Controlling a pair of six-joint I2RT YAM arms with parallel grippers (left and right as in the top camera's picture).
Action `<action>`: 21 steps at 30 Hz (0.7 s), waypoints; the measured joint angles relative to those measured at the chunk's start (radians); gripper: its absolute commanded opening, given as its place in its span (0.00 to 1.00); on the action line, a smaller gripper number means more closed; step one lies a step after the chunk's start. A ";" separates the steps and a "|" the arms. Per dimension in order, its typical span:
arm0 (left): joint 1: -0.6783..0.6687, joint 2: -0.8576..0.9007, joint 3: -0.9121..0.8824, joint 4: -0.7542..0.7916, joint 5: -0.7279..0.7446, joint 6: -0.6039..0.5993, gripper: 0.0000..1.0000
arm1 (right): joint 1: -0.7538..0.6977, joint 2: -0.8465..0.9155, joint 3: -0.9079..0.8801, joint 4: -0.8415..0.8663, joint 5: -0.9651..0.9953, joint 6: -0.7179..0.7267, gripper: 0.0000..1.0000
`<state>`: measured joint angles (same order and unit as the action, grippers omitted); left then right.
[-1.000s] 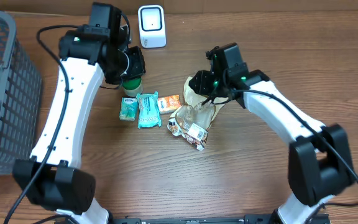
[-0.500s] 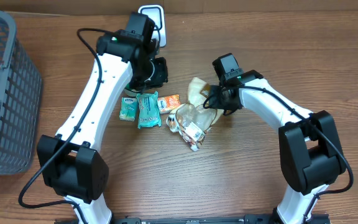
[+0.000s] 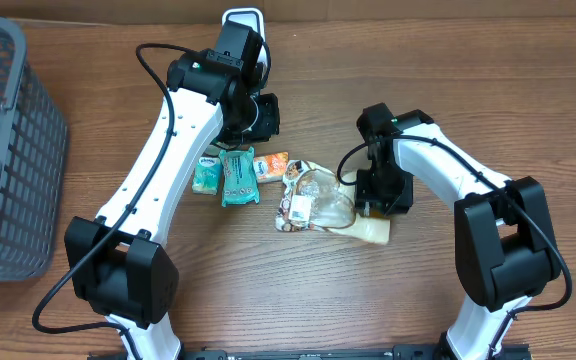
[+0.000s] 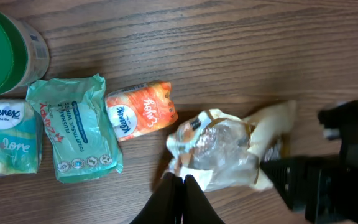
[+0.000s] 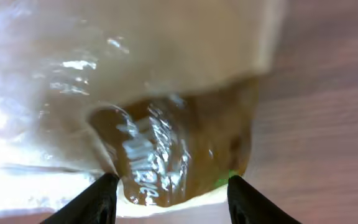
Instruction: Scan the item barcode
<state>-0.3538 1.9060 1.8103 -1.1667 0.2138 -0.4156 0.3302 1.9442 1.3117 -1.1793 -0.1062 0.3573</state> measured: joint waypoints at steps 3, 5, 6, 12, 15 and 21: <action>0.000 0.000 0.000 0.000 -0.002 0.000 0.04 | 0.010 0.000 0.000 -0.025 -0.117 -0.055 0.63; 0.000 0.000 0.000 -0.001 -0.002 -0.004 0.04 | 0.029 0.000 0.005 -0.046 -0.212 -0.119 0.65; 0.000 0.000 0.000 -0.003 -0.002 -0.008 0.04 | 0.032 0.000 0.010 -0.050 -0.224 -0.127 0.65; 0.000 0.005 -0.003 -0.080 0.000 -0.109 0.04 | -0.005 -0.006 0.206 -0.069 -0.259 -0.214 0.69; -0.016 0.012 -0.060 -0.065 0.045 -0.160 0.05 | -0.088 -0.027 0.285 -0.007 -0.243 -0.248 0.69; -0.127 0.027 -0.323 0.121 0.120 -0.228 0.04 | -0.150 -0.029 0.286 0.080 -0.234 -0.271 0.69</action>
<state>-0.4808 1.9327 1.4868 -1.0454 0.3340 -0.6434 0.1806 1.9152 1.5978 -1.0996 -0.3401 0.0864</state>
